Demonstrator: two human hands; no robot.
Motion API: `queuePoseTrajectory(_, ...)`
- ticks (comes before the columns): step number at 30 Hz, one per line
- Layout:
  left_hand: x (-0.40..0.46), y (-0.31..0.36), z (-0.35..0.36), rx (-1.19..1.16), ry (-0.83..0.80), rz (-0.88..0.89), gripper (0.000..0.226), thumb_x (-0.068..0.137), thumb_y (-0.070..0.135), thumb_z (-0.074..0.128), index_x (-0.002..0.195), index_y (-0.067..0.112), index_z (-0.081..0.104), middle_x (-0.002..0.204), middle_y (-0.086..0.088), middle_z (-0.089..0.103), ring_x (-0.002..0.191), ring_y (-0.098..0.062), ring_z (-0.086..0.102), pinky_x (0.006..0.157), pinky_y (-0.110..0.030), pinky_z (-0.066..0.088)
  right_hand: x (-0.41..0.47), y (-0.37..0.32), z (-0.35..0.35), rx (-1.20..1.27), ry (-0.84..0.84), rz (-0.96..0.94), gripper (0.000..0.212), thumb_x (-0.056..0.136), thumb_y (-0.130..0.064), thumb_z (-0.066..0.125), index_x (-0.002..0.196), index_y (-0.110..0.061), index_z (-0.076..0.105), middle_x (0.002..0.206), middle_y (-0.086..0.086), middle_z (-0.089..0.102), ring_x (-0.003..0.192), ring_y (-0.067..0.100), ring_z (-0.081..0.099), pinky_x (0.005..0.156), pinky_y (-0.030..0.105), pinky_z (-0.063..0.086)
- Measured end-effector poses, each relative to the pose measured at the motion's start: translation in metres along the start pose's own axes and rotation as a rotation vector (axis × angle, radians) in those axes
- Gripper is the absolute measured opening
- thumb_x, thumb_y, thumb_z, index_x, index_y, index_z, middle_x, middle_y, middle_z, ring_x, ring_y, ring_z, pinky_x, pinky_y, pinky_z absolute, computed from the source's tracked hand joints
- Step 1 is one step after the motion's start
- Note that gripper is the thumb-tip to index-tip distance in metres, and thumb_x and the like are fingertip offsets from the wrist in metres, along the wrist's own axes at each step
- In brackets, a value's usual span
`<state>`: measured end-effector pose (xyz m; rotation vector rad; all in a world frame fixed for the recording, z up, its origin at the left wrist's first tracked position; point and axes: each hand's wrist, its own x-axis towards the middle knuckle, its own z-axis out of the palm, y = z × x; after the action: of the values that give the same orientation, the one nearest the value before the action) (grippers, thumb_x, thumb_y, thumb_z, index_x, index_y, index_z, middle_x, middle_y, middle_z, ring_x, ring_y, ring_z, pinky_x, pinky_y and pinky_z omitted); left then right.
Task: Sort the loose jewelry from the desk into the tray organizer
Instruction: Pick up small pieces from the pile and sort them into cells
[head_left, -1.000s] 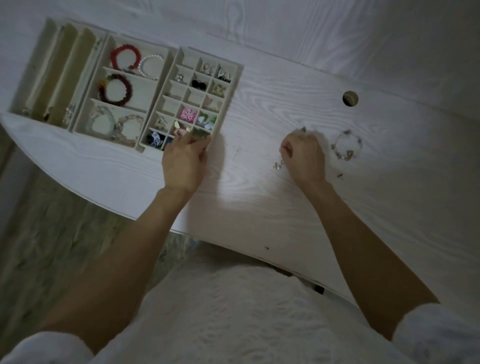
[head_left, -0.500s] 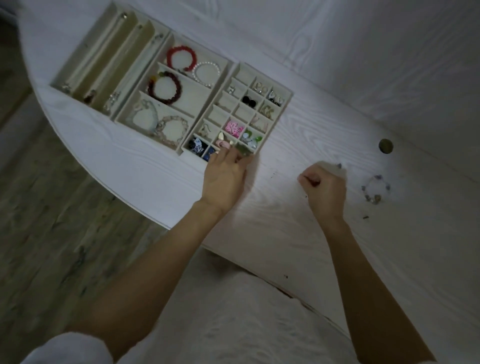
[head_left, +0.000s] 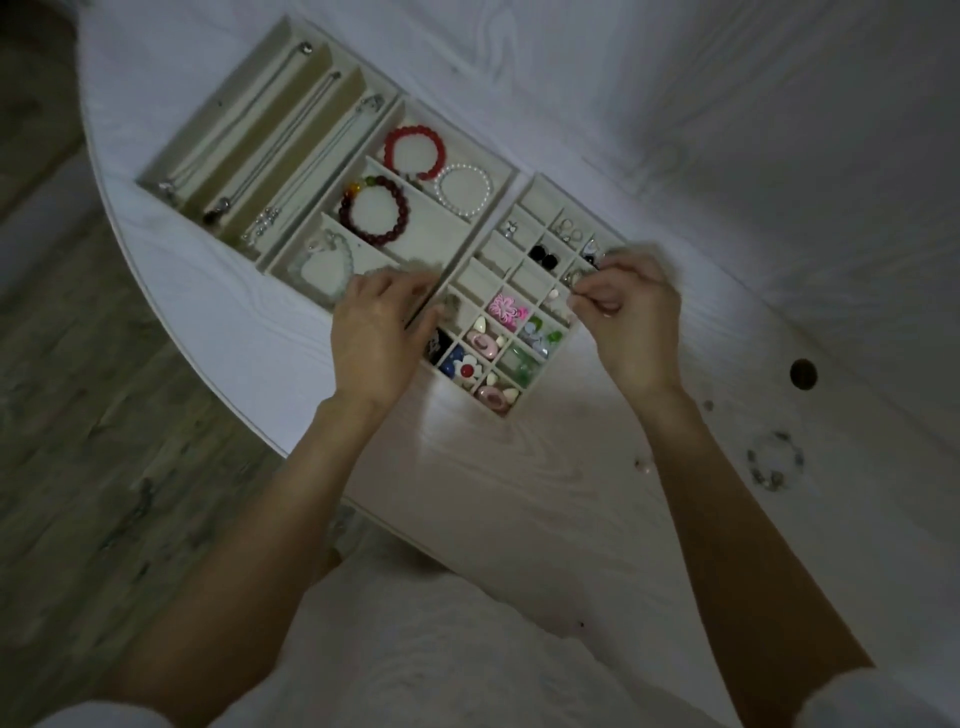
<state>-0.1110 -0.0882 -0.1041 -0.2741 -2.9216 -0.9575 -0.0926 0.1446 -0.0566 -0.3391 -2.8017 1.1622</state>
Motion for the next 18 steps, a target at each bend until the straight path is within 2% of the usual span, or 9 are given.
queuePoseTrajectory(3,0.014,0.004,-0.002,0.008,-0.036,-0.036,0.026,0.087,0.030,0.067,0.107,0.015,0.067,0.092,-0.009,0.067,0.082,-0.030,0.059,0.071,-0.040,0.048,0.026,-0.004,0.007,0.019,-0.066,-0.037,0.012,0.079,0.000,0.070,0.090,-0.005,0.071,0.108,0.005,0.053,0.083,0.010,0.059,0.080,0.010,0.048)
queuePoseTrajectory(8,0.025,0.012,-0.002,-0.004,-0.059,-0.076,0.024,0.084,0.035,0.070,0.098,0.016,0.065,0.086,-0.005,0.065,0.074,-0.024,0.062,0.061,-0.038,0.051,0.059,-0.004,0.012,-0.015,-0.153,-0.076,0.009,0.087,-0.008,0.064,0.095,-0.011,0.068,0.094,-0.001,0.066,0.086,0.007,0.060,0.077,0.010,0.046)
queuePoseTrajectory(14,0.032,0.008,0.004,0.007,-0.060,-0.072,0.024,0.083,0.029,0.072,0.102,0.014,0.069,0.089,-0.003,0.068,0.074,-0.019,0.063,0.064,-0.033,0.053,0.091,0.010,0.016,0.004,-0.146,-0.039,0.012,0.087,-0.010,0.064,0.098,-0.011,0.068,0.089,-0.007,0.065,0.077,-0.007,0.056,0.071,0.002,0.042)
queuePoseTrajectory(16,0.031,0.008,0.003,-0.014,-0.051,-0.065,0.024,0.083,0.027,0.073,0.103,0.014,0.071,0.091,-0.002,0.069,0.074,-0.017,0.063,0.065,-0.030,0.052,0.098,0.012,0.019,0.019,-0.151,-0.054,0.011,0.086,-0.010,0.064,0.095,-0.011,0.070,0.088,-0.005,0.066,0.077,-0.004,0.057,0.070,0.004,0.042)
queuePoseTrajectory(18,0.030,0.008,0.003,-0.039,-0.048,-0.070,0.023,0.083,0.025,0.073,0.103,0.014,0.071,0.091,-0.002,0.069,0.074,-0.017,0.063,0.065,-0.032,0.053,0.104,0.013,0.024,-0.001,-0.153,-0.079,0.009,0.085,-0.011,0.066,0.092,-0.011,0.071,0.088,0.000,0.067,0.079,0.003,0.058,0.073,0.011,0.044)
